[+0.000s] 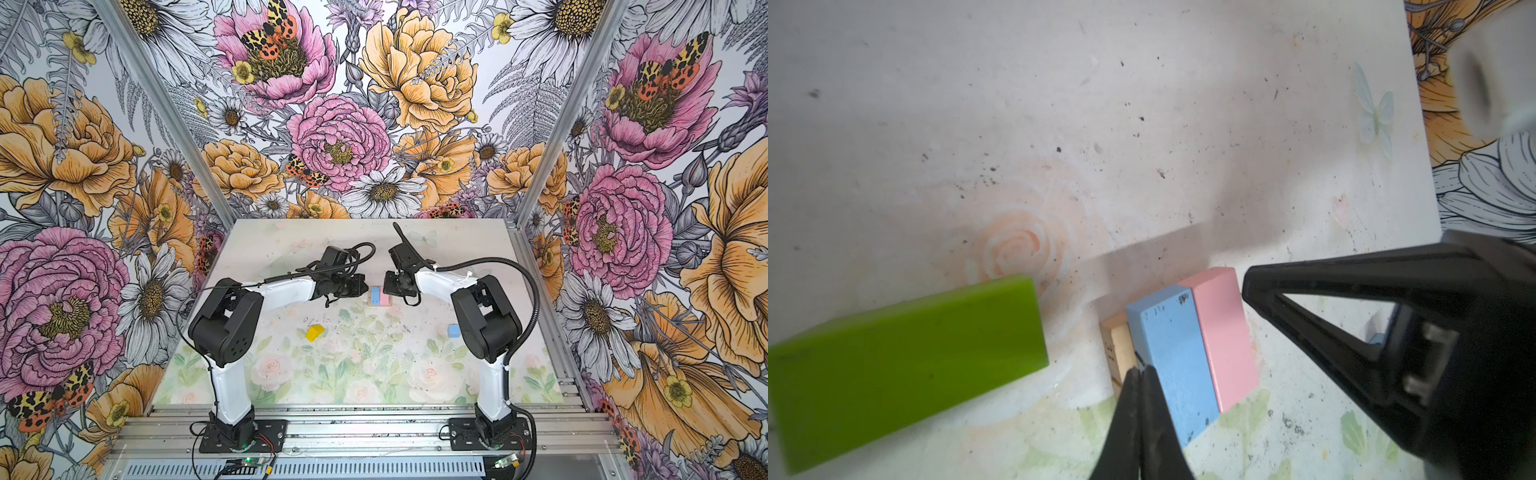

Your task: Build the wood block tower

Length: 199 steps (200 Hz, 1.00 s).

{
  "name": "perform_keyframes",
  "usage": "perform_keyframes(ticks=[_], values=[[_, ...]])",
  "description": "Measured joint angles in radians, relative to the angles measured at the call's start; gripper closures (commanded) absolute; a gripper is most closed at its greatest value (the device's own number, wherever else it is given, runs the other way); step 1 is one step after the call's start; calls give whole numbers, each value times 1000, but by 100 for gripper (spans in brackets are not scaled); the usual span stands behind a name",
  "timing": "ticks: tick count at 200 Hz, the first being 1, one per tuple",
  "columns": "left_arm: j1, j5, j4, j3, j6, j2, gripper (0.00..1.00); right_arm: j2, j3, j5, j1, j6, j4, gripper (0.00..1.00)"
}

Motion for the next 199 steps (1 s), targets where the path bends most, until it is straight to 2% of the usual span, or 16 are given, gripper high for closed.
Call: perform_keyframes(ticks=[199], values=[[-5, 0, 0, 13, 0, 22, 100, 0, 0, -7, 0, 8, 4, 100]])
